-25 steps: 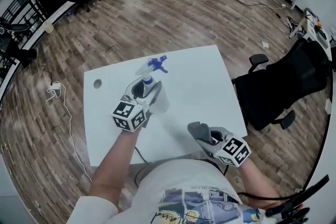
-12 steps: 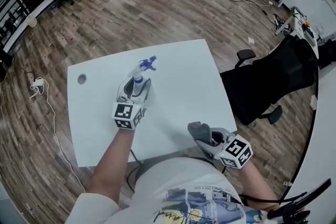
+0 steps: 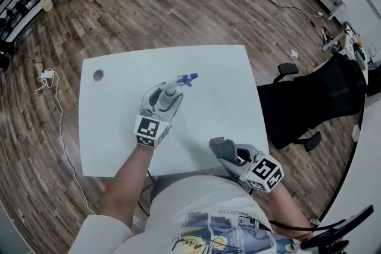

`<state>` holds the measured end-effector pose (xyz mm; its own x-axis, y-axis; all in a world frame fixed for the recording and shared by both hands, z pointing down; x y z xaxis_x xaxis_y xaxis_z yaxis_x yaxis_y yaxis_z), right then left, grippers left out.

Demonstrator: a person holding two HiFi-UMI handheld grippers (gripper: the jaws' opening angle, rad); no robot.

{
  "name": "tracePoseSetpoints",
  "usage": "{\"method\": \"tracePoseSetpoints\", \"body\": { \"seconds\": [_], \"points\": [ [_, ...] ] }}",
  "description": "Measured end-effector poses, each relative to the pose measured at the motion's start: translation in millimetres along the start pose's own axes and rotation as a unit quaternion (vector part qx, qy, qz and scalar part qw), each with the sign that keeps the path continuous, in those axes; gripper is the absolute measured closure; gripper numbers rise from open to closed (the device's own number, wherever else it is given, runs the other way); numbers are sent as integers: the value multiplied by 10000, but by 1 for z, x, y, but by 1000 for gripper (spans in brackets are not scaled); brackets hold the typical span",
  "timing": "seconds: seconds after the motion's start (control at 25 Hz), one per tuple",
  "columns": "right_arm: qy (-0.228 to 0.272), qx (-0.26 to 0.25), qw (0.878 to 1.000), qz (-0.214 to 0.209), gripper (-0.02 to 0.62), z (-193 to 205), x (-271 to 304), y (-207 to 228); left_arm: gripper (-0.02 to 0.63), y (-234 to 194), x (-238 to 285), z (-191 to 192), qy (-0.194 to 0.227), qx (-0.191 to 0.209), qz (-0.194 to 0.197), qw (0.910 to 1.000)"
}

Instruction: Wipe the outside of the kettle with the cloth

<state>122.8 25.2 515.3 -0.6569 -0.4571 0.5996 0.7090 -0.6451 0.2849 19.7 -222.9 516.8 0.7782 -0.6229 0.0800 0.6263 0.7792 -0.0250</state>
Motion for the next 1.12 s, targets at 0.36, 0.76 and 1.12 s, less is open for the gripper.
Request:
{"method": "tracePoseSetpoints", "body": {
  "seconds": [0.36,0.76,1.12],
  "points": [
    [137,-392,9982,-436,460,-20,11,27,300,-8,-16,-2,-304,198,-421,9985],
    [817,-366,9936,-693,460,-30,13,60,352,25,-100,0,-1058,318,-971,9891],
    [847,-357,9904,-1036,460,-6,21,58,604,126,-156,-8,-1926,-171,-105,9811]
  ]
}}
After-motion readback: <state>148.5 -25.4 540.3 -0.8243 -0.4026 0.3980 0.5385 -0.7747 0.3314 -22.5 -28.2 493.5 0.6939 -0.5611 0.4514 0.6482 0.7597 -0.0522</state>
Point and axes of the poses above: the fingertips, and each gripper's own axes: x forward along the fingers, y to its right, z out of its underside, the point moved 3 cm from there along -x, backward along the fingers, and after that the axes turned 7 degrees about -z, right-handed, at the moved point
